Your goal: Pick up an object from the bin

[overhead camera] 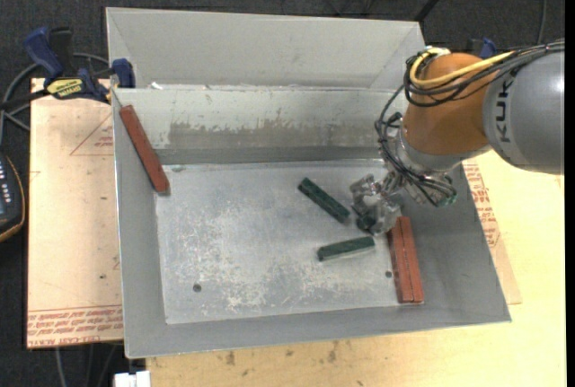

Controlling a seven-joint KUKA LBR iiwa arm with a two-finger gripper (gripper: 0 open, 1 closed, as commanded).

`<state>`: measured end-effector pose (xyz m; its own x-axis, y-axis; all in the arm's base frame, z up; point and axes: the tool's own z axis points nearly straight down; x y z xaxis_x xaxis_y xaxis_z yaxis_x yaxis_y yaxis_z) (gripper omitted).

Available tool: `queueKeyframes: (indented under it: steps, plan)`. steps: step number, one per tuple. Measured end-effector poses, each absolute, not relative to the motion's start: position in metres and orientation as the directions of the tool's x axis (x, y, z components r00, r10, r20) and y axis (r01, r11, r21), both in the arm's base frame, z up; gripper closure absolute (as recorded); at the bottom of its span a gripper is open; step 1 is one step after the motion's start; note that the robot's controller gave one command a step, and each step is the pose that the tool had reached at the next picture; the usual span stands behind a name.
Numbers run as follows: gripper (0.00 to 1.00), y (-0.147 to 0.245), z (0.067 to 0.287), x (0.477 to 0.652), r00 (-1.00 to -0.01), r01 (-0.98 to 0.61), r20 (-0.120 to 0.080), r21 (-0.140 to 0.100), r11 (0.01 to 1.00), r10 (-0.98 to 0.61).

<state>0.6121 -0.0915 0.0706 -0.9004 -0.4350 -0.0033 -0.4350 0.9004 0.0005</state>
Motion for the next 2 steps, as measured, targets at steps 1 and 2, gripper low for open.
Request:
queueKeyframes:
  steps: [1,2]
  plan:
    - [1.0,-0.136,0.141,0.627,-0.916,-0.402,-0.01,-0.007,0.916,-0.402]
    - [1.0,-0.139,0.244,0.631,-0.916,-0.4,-0.012,-0.007,0.916,-0.4]
